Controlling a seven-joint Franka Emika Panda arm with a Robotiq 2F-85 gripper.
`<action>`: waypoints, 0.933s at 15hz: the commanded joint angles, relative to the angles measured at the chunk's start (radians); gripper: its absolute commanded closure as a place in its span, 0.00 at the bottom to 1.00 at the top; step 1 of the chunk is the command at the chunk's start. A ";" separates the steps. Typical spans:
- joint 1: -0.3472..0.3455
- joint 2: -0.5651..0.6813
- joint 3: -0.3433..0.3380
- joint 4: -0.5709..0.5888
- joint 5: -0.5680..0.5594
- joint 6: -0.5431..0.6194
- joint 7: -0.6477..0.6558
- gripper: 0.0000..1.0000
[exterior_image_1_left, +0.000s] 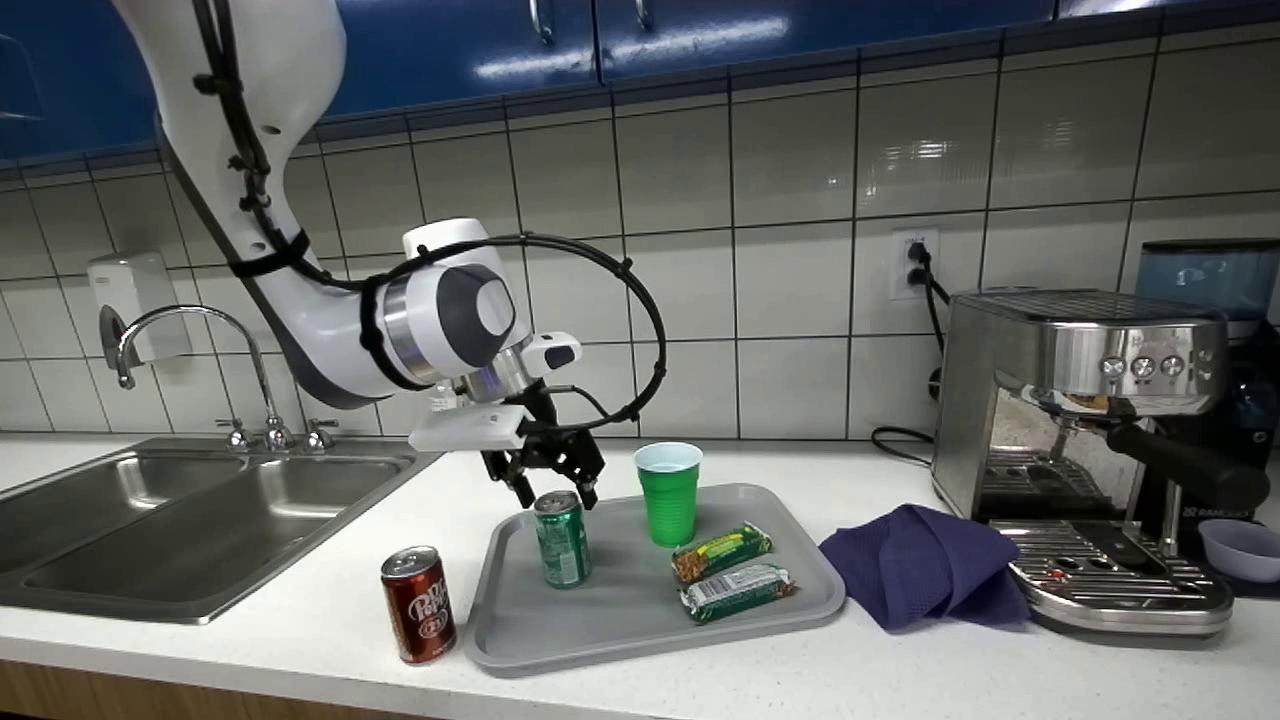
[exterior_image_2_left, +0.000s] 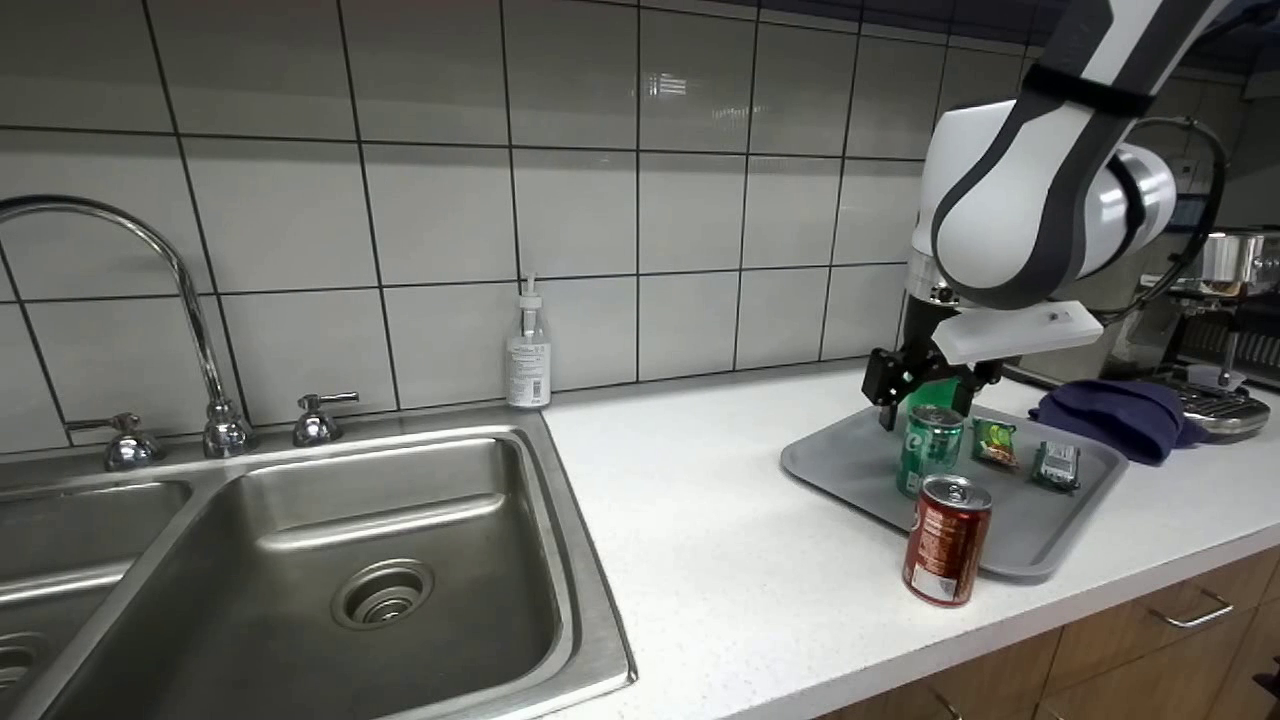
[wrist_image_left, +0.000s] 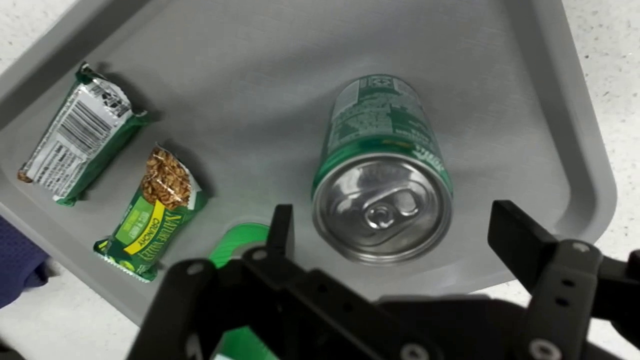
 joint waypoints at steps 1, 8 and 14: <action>-0.002 -0.034 0.006 0.005 -0.014 -0.032 0.019 0.00; -0.003 -0.075 0.013 -0.007 -0.021 -0.027 0.025 0.00; -0.009 -0.120 0.023 -0.018 -0.035 -0.022 0.032 0.00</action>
